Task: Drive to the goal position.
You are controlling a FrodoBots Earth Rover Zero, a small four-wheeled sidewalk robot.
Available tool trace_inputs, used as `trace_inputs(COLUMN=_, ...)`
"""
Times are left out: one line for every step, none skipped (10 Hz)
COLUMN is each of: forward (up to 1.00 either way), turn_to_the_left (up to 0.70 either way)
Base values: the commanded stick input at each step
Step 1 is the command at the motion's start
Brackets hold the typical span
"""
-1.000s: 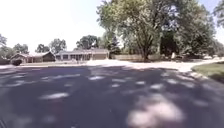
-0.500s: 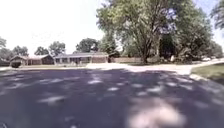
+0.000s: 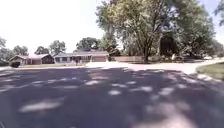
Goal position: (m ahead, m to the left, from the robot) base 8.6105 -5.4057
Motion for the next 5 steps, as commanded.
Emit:
trace_inputs(forward=0.7, turn_to_the_left=0.0)
trace_inputs(forward=0.7, turn_to_the_left=0.0)
trace_inputs(forward=0.7, turn_to_the_left=0.0)
trace_inputs(forward=0.7, turn_to_the_left=-0.05)
trace_inputs(forward=0.7, turn_to_the_left=-0.11)
